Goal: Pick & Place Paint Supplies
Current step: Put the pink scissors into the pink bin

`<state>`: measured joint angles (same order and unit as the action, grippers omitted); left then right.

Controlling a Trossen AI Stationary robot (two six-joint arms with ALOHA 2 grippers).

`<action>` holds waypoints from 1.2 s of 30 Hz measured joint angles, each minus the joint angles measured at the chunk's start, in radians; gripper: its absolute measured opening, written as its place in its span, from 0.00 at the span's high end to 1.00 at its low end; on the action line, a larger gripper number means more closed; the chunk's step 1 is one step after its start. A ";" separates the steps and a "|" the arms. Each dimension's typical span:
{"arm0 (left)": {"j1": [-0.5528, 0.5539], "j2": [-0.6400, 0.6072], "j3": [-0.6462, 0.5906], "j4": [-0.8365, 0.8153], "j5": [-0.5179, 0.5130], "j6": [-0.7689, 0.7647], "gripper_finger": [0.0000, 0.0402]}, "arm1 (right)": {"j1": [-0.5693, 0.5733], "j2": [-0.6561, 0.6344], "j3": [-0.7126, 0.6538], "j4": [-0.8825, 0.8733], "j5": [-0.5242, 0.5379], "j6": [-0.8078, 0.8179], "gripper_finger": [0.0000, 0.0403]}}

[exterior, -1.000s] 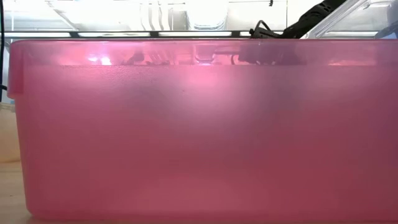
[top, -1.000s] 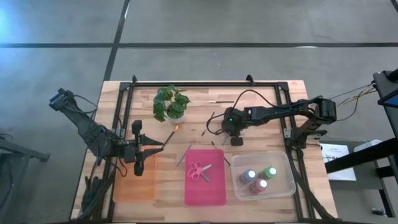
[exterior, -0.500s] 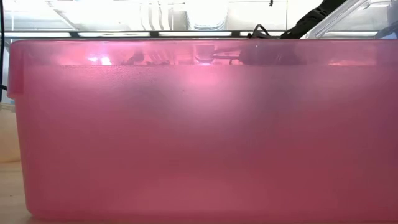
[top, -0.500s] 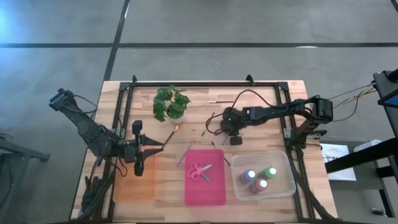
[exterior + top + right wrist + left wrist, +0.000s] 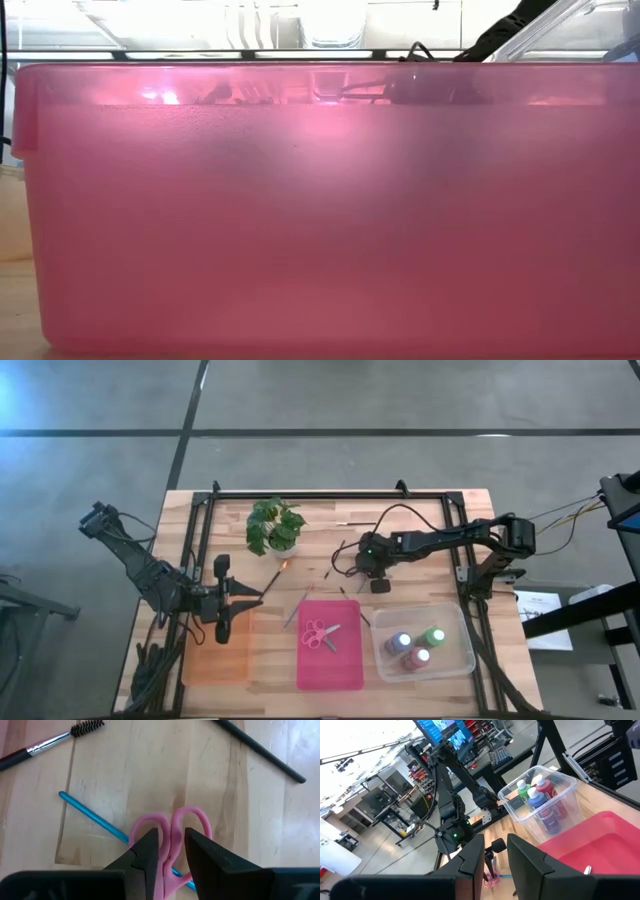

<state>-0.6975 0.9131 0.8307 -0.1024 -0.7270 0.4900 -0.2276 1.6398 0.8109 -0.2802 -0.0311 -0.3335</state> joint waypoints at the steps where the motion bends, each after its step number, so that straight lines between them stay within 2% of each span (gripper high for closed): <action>1: 0.000 0.000 0.000 0.000 0.004 0.000 0.78 | 0.000 0.000 -0.002 0.000 0.000 0.001 0.78; 10: 0.000 0.000 0.000 -0.002 0.022 0.000 0.78 | -0.015 0.007 -0.003 0.008 -0.008 0.001 0.78; 19: 0.001 0.000 0.000 -0.003 0.032 0.001 0.78 | -0.039 0.086 0.001 0.015 -0.068 0.003 0.78; 25: 0.001 0.000 0.000 -0.003 0.033 0.002 0.77 | -0.045 0.085 0.001 0.010 -0.086 0.012 0.78; 31: 0.001 0.000 0.000 -0.003 0.041 0.002 0.77 | -0.045 0.086 0.000 0.003 -0.085 0.012 0.90; 36: 0.001 0.000 0.000 -0.003 0.048 0.001 0.77 | -0.045 0.086 -0.001 0.003 -0.081 0.011 0.90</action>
<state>-0.6964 0.9131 0.8310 -0.1059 -0.6793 0.4908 -0.2729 1.7253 0.8098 -0.2775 -0.1119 -0.3222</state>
